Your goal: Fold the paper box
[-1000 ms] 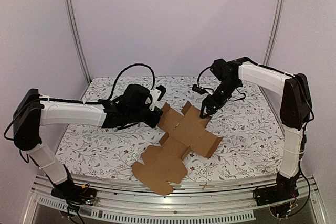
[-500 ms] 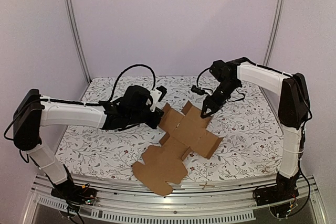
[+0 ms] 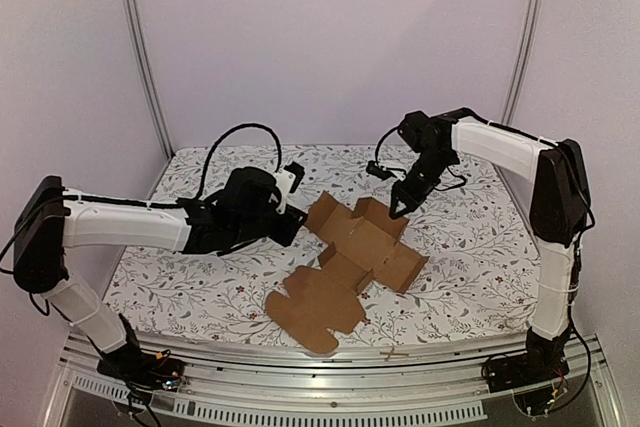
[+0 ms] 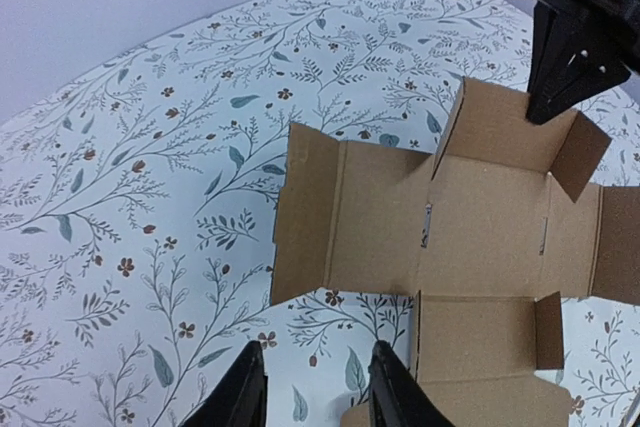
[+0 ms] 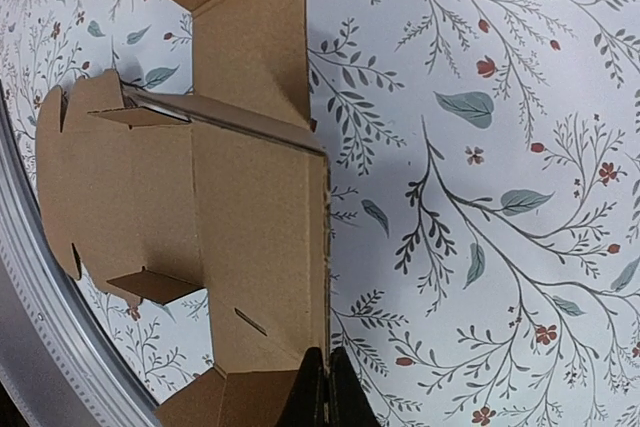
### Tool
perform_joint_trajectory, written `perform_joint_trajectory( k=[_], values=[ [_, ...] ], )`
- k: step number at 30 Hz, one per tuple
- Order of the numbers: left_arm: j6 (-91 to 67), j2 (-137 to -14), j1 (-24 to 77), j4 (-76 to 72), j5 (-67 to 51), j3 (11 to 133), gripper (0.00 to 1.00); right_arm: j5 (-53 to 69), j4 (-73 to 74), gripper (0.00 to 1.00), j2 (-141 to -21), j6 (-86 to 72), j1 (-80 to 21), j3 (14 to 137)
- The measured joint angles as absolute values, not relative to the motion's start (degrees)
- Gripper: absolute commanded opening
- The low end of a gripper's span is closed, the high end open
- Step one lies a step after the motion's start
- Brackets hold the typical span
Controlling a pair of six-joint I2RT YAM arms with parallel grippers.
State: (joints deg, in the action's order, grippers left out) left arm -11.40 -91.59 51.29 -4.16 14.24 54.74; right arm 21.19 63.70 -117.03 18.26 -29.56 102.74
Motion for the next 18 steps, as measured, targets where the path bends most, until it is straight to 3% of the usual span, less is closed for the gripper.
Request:
perform_joint_trajectory(
  k=[5,9,12,18],
  values=[
    [-14.39,-82.61,51.37,-4.51,15.29,47.88,0.35,16.56,63.02,0.00,-117.03,19.16,-29.65,103.57],
    [-18.22,-77.62,51.46,-7.57,15.27,39.68,0.39,13.10,62.54,0.00,-117.03,20.03,-30.39,104.42],
    [-21.10,-78.17,51.51,-10.35,15.46,34.30,0.46,10.17,62.30,0.00,-116.97,20.97,-31.70,104.66],
    [-23.24,-85.36,51.13,-14.00,17.96,33.78,0.48,4.34,61.93,0.00,-116.60,23.86,-36.03,104.66]
  ],
)
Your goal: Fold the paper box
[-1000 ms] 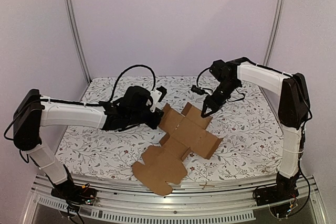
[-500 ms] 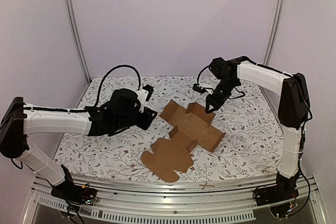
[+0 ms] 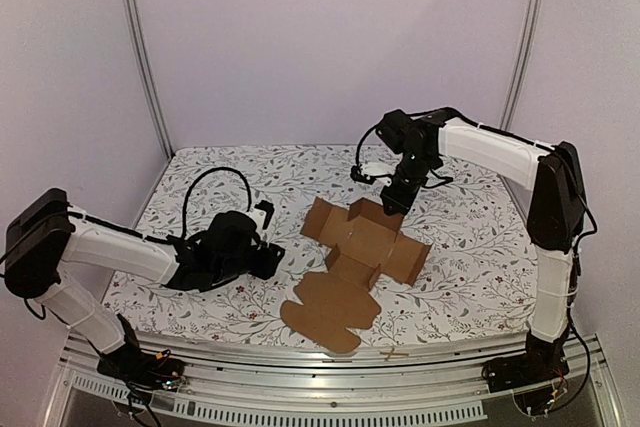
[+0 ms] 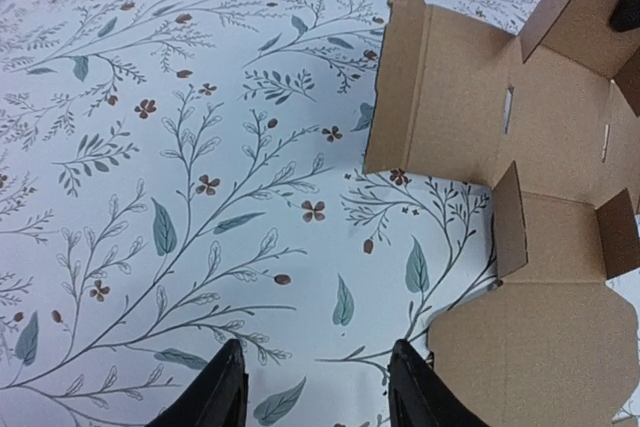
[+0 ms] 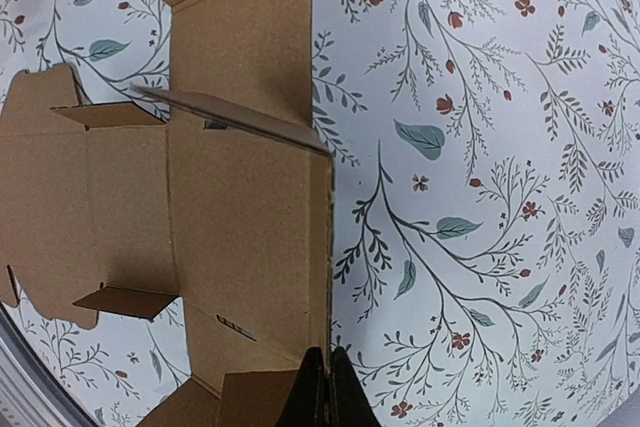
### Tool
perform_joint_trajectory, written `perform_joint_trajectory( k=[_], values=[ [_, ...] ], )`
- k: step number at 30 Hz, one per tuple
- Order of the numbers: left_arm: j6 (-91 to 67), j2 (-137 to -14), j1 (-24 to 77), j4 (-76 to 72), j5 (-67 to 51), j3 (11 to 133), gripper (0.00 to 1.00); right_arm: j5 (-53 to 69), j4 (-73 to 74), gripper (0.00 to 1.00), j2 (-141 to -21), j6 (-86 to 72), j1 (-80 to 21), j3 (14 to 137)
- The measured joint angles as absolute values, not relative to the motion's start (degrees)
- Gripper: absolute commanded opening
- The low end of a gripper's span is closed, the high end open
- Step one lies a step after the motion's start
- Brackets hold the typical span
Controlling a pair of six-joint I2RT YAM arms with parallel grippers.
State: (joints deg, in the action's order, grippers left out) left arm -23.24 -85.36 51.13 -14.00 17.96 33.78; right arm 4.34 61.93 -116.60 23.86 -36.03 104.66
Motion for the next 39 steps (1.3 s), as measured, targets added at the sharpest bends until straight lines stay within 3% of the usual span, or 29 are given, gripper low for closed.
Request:
perform_joint_trajectory(
  k=[10,19,30,39],
  values=[
    [-24.62,-91.96,43.55,-21.26,17.72,36.36,0.49,-3.16,56.71,0.00,-107.68,30.20,-40.91,96.38],
    [-24.18,-105.21,38.85,-28.77,7.42,44.18,0.47,-12.49,44.84,0.00,-102.65,36.64,-47.64,84.97],
    [-24.05,-107.46,39.38,-44.34,-8.03,37.91,0.48,-23.53,26.02,0.00,-97.47,41.43,-55.09,67.68],
    [-24.03,-106.15,45.32,-47.72,-9.87,33.82,0.49,-28.53,15.35,0.00,-92.84,43.97,-60.97,59.07]
  ],
)
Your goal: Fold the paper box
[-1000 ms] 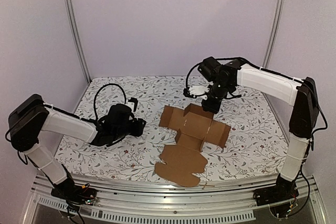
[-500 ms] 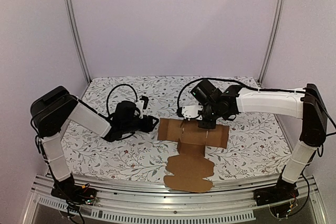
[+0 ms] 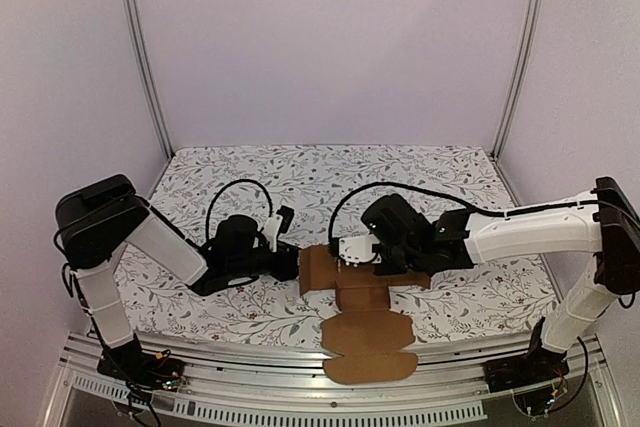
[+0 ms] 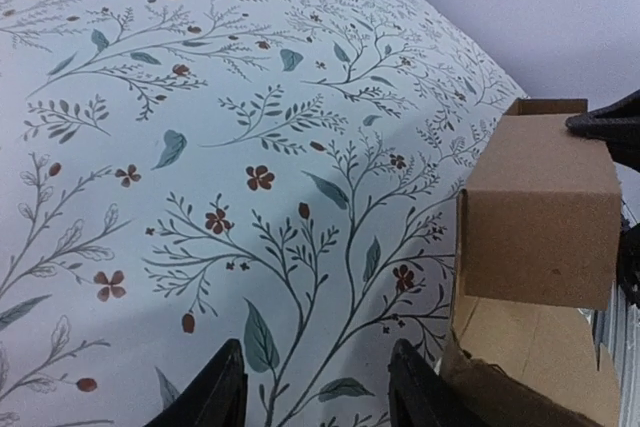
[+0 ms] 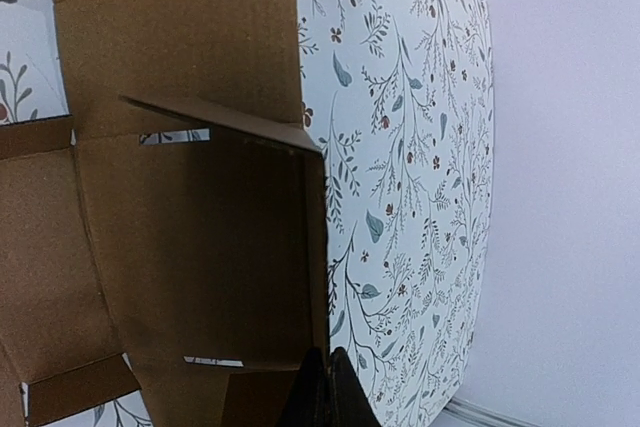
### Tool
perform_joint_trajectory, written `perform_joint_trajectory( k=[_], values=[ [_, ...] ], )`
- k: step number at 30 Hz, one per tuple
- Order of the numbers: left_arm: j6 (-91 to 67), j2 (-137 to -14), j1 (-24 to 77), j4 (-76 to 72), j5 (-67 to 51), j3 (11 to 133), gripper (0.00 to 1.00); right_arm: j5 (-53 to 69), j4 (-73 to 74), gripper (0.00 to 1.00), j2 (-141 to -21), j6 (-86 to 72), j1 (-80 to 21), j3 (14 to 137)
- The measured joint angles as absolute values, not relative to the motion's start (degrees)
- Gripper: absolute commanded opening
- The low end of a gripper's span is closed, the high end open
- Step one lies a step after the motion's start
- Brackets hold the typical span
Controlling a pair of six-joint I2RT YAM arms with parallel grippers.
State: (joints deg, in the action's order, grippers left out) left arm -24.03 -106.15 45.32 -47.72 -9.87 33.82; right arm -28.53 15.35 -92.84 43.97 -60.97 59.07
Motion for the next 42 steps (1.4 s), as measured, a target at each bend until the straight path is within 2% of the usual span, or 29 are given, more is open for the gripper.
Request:
perform_joint_trajectory(
  k=[8,20,26,30,42],
  values=[
    [-24.47,-99.85,50.02,-48.01,-5.61,28.16,0.50,-32.45,4.47,0.00,-92.62,46.52,-62.19,52.36],
    [-24.34,-99.29,52.82,-46.17,-3.92,32.67,0.53,-35.42,-10.41,0.00,-93.12,50.63,-62.70,47.51],
    [-23.49,-99.92,54.33,-44.40,-3.73,34.11,0.54,-36.10,-12.80,0.00,-94.24,51.94,-63.81,46.74],
    [-22.68,-100.20,55.27,-43.53,-3.51,34.85,0.60,-36.45,-13.17,0.00,-94.26,51.99,-63.96,46.74],
    [-21.63,-100.20,56.66,-39.31,-3.01,36.58,0.61,-37.34,-12.47,0.00,-94.24,51.53,-65.36,46.74]
  ],
)
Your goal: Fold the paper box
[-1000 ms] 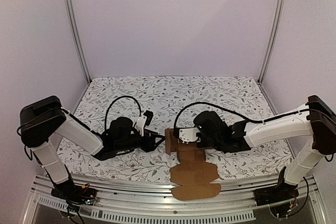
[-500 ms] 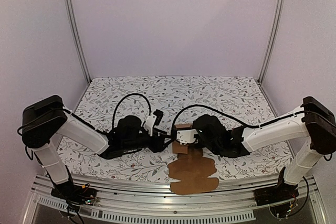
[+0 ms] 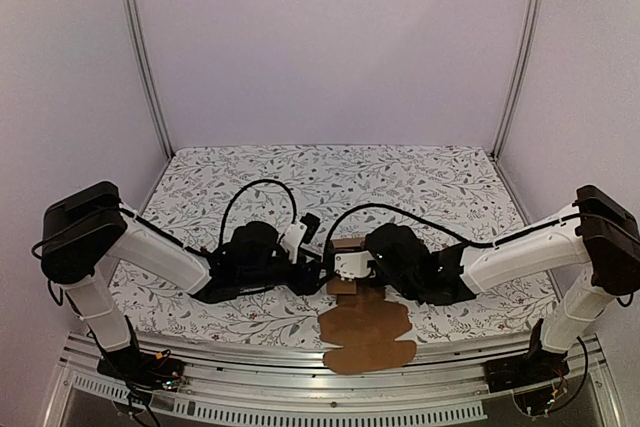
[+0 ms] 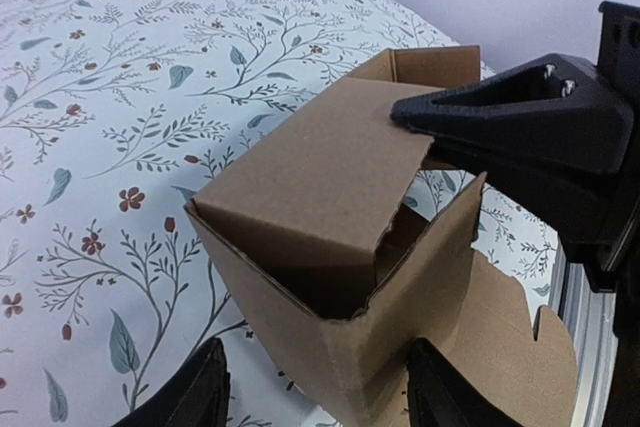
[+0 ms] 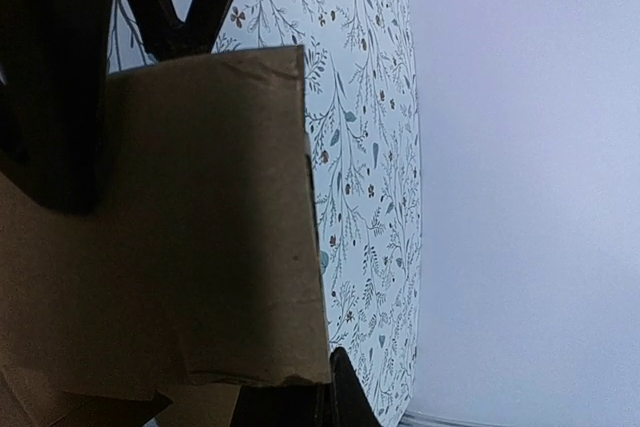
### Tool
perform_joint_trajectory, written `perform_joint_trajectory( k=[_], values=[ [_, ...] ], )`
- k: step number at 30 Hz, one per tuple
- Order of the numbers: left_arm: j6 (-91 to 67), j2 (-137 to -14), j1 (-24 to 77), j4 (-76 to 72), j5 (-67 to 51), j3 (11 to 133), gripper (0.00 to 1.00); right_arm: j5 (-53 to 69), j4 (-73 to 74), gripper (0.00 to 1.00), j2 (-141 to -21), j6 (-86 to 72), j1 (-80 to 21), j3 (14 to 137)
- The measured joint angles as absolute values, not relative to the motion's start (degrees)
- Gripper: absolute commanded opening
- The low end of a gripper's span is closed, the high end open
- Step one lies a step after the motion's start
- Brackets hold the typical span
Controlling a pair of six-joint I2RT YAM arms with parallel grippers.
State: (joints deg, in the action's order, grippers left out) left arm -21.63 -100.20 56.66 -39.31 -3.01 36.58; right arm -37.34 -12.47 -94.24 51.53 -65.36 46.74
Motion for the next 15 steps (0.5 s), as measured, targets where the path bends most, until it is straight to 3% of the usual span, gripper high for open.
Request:
perform_joint_trajectory(
  k=[7,15],
  values=[
    [-19.79,-100.25,58.63,-35.18,-1.93,38.37,0.61,-40.14,-16.03,0.00,-94.04,52.45,-67.02,44.40],
    [-16.67,-100.75,60.01,-33.69,1.87,38.48,0.61,-44.07,-33.43,0.00,-100.86,60.16,-67.48,43.00]
  ],
)
